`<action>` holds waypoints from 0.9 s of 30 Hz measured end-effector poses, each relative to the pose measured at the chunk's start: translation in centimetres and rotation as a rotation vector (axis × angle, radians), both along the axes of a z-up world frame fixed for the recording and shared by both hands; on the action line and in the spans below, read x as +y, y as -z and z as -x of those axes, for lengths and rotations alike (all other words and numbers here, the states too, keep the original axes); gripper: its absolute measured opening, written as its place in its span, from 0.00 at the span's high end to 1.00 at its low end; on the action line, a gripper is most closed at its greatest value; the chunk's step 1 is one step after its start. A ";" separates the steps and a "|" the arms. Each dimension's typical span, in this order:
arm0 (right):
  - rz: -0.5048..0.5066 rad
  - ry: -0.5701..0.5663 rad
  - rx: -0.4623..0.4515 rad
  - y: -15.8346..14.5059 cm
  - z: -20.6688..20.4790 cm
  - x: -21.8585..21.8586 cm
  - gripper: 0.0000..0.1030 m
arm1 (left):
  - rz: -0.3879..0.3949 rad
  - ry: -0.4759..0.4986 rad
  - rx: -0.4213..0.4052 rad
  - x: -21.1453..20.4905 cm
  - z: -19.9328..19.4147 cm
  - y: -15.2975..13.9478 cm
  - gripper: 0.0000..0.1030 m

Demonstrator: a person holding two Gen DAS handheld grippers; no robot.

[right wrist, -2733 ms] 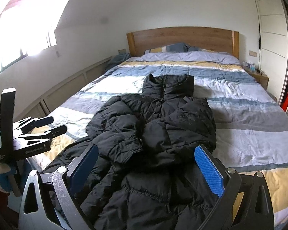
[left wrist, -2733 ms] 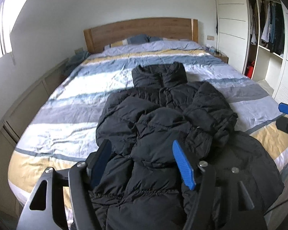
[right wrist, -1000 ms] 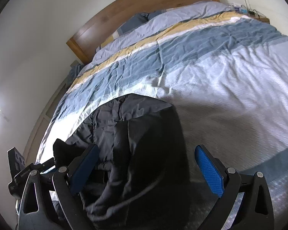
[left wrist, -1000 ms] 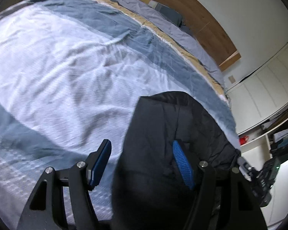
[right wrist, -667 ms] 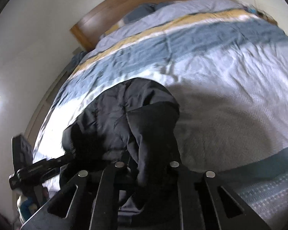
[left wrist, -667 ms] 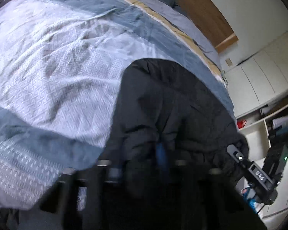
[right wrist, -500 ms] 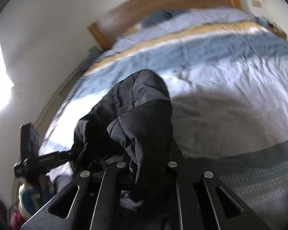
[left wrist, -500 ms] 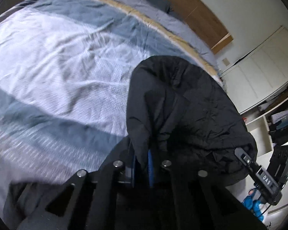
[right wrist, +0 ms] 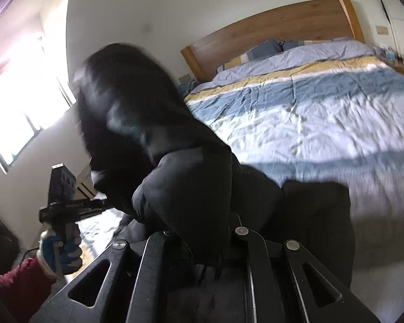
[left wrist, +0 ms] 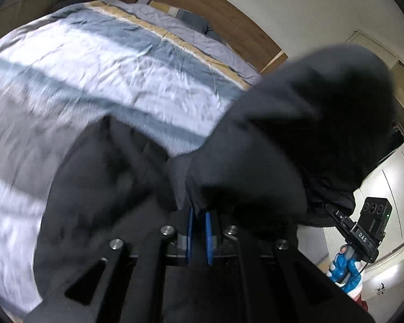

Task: Fold large clothes
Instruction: 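Lift the coat hem with both grippers and fold it toward the collar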

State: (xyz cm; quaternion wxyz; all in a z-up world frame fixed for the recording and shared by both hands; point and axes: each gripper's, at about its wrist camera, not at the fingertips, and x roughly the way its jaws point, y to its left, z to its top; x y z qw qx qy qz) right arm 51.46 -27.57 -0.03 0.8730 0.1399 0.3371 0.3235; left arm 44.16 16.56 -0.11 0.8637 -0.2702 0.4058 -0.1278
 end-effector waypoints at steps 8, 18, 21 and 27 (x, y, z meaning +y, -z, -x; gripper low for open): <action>-0.055 0.037 0.094 5.7 5.4 -2.0 0.83 | -0.037 0.002 0.065 -0.6 6.0 5.3 0.97; -0.004 0.087 0.191 9.3 5.0 -2.0 0.71 | -0.070 -0.034 0.136 0.0 7.6 7.7 0.98; 0.045 0.087 0.180 8.7 6.0 -2.1 0.57 | -0.082 -0.041 0.147 0.2 9.0 7.2 0.96; 0.124 0.073 0.188 7.7 9.1 -3.4 0.45 | -0.155 -0.044 0.116 1.0 12.4 4.0 0.94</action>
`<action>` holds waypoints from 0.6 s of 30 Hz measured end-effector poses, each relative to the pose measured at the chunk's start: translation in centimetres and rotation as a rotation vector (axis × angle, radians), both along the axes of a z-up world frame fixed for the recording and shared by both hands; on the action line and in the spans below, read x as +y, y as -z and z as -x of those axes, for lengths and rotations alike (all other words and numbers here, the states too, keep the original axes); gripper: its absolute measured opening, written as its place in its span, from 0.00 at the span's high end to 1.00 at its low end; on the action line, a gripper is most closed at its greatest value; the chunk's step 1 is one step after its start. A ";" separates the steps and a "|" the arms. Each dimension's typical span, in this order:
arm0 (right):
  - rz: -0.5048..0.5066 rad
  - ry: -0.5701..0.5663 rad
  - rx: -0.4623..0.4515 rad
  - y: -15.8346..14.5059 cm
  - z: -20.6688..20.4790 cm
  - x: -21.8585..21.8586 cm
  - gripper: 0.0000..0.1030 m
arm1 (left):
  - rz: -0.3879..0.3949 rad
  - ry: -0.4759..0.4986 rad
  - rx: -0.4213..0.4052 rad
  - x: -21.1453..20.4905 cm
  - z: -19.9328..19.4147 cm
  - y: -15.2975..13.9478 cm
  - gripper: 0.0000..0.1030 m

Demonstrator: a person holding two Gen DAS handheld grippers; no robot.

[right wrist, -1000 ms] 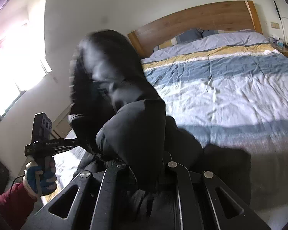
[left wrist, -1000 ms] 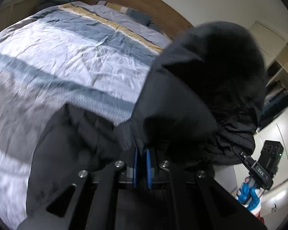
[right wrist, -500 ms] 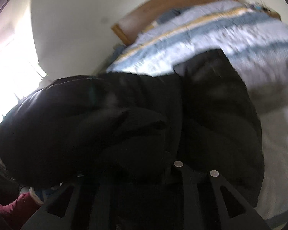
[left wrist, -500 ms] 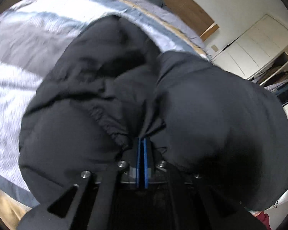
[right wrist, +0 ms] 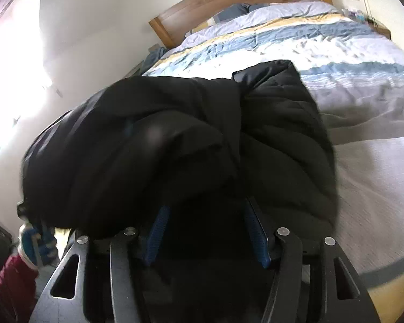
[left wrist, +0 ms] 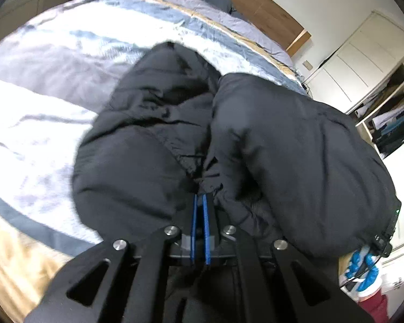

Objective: Fold large clothes

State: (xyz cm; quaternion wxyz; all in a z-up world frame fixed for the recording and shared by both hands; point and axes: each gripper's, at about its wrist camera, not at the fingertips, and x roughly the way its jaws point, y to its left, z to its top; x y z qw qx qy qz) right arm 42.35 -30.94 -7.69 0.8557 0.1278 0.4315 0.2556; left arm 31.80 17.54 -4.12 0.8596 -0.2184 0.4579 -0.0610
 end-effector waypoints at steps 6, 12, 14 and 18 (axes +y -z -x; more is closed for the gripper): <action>0.037 -0.010 -0.084 -4.4 2.5 -1.3 0.45 | -0.054 -0.028 -0.092 0.6 1.8 -5.2 0.68; 0.046 -0.051 -0.195 -10.0 0.6 2.0 0.37 | -0.110 0.001 -0.160 -1.5 -1.2 -10.1 0.60; 0.044 -0.082 -0.219 -11.4 -1.4 4.3 0.36 | -0.113 0.010 -0.168 -2.3 -2.6 -10.8 0.59; 0.066 -0.119 -0.222 -12.0 -4.3 7.5 0.36 | -0.126 0.032 -0.169 -4.0 -6.6 -10.9 0.59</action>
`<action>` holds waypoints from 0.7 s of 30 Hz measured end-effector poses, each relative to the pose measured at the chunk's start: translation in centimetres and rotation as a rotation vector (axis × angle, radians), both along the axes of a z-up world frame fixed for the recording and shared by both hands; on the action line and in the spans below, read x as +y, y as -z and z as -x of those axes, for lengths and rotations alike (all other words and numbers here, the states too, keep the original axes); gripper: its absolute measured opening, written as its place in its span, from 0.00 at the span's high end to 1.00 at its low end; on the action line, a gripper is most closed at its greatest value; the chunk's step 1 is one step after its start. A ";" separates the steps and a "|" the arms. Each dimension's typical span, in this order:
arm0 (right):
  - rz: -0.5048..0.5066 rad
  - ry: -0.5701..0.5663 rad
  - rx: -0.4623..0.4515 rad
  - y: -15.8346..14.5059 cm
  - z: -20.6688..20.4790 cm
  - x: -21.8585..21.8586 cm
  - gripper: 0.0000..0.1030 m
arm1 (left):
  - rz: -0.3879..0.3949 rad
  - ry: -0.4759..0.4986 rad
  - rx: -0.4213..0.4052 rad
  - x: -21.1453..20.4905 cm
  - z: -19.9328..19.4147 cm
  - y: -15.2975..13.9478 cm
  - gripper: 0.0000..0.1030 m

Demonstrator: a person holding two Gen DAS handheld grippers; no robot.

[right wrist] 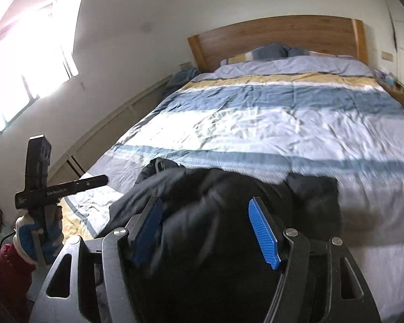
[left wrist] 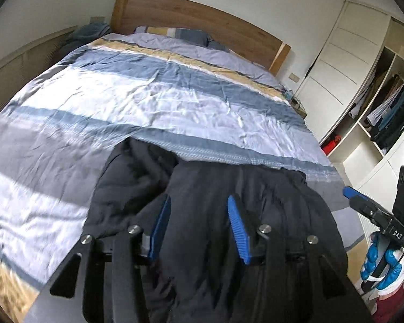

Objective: Fold large clothes

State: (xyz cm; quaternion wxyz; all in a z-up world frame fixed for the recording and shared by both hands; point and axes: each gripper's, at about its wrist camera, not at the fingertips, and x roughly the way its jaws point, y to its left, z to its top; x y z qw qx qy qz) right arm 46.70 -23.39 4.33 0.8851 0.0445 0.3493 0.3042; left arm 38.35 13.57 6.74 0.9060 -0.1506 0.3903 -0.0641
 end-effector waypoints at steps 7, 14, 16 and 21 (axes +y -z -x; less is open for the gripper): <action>0.065 -0.033 0.051 3.4 -4.6 3.9 0.35 | -0.036 0.036 0.060 -3.6 -7.4 3.8 0.58; 0.193 -0.046 0.102 10.9 -4.6 5.0 0.34 | -0.070 0.028 0.128 -4.3 -7.6 12.2 0.51; 0.183 -0.035 0.115 12.8 -4.1 4.5 0.34 | -0.058 0.020 0.134 -3.9 -7.3 13.5 0.50; 0.263 -0.035 0.131 12.7 -3.1 5.2 0.34 | -0.130 0.030 0.156 -4.5 -6.5 12.4 0.50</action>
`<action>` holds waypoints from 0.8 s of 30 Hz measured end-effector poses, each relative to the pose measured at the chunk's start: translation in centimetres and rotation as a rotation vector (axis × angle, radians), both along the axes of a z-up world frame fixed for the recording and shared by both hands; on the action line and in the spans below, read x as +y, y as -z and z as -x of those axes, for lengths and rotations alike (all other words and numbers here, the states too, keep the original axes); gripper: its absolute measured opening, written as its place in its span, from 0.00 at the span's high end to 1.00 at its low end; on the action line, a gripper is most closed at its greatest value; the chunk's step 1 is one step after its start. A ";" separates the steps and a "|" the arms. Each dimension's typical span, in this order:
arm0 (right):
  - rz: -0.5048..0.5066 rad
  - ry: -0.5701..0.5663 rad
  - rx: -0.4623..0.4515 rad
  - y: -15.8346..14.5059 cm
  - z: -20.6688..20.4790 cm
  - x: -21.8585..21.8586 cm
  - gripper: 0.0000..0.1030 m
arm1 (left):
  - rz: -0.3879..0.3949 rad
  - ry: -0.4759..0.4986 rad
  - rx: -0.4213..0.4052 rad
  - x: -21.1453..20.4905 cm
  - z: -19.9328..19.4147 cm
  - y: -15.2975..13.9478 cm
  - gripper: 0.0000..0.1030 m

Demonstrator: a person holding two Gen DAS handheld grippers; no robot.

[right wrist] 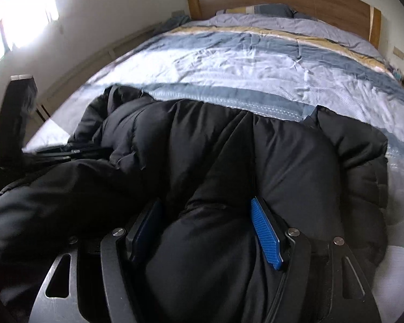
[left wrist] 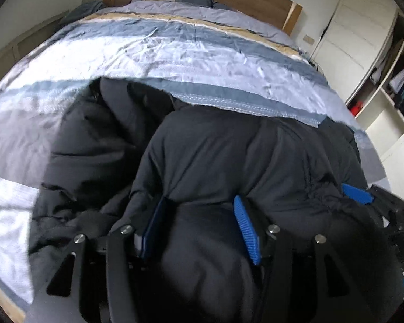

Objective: Fold large clothes

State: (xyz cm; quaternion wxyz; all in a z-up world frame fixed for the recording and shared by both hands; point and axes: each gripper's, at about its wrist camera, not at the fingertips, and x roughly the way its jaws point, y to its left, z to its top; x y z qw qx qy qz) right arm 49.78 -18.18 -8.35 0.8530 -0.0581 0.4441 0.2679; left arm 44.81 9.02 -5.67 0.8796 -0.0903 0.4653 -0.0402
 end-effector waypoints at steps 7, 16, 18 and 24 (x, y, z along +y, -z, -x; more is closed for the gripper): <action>0.004 -0.043 -0.042 -3.3 4.6 -0.5 0.34 | -0.008 0.044 -0.064 -1.0 4.2 -4.9 0.50; 0.083 -0.073 -0.042 -1.4 9.8 -1.6 0.34 | -0.101 0.103 -0.053 -3.8 9.9 -2.4 0.50; 0.080 -0.065 -0.043 -0.4 10.4 -2.2 0.34 | -0.112 0.089 -0.061 -4.0 10.6 -1.0 0.49; 0.064 -0.063 -0.067 2.0 10.8 -2.6 0.34 | -0.164 0.071 -0.105 -4.8 11.6 1.6 0.47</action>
